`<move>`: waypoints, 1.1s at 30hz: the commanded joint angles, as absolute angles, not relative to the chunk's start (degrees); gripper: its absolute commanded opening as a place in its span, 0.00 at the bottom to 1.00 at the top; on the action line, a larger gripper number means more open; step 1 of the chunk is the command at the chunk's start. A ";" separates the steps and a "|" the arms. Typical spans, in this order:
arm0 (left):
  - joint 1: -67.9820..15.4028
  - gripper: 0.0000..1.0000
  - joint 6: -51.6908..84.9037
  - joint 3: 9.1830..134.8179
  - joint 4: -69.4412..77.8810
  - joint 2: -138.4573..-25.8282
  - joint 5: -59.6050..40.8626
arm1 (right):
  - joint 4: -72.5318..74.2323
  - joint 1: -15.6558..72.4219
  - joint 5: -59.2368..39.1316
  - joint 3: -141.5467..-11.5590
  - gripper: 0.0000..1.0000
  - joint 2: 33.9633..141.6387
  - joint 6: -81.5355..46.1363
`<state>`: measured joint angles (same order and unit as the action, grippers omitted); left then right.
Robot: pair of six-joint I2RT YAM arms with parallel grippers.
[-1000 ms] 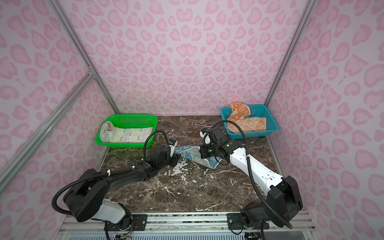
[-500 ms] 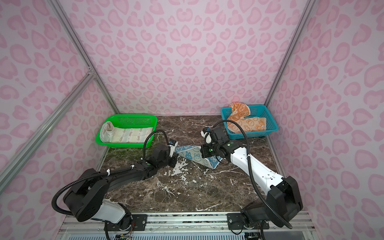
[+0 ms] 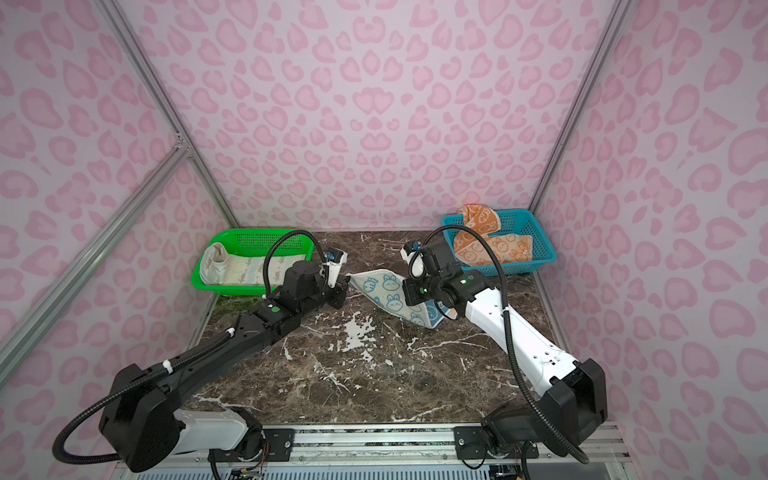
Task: Fold and stack the towels
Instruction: 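Lift the towel with both grippers and spread it apart to hang flat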
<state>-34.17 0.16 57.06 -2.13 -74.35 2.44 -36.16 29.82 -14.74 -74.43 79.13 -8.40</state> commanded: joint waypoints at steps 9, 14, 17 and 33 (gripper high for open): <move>-33.93 0.03 -10.65 73.20 -20.95 -64.89 2.19 | -44.51 30.27 -16.42 -86.39 0.00 74.92 0.05; -33.97 0.03 -13.81 79.66 -27.36 -59.76 -5.32 | -50.46 35.12 -14.91 -92.44 0.00 72.53 3.49; -34.01 0.02 -14.73 82.96 -30.50 -57.52 -10.09 | -51.84 39.35 -14.17 -95.14 0.00 70.34 4.03; -33.94 0.03 -8.06 92.36 -33.35 -58.79 -15.09 | -44.00 38.10 -12.06 -95.71 0.00 62.02 -0.64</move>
<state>-34.24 -9.82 91.66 -34.57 -57.39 -20.71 -43.16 41.34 -16.29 -95.98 61.21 1.87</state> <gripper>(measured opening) 0.060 0.049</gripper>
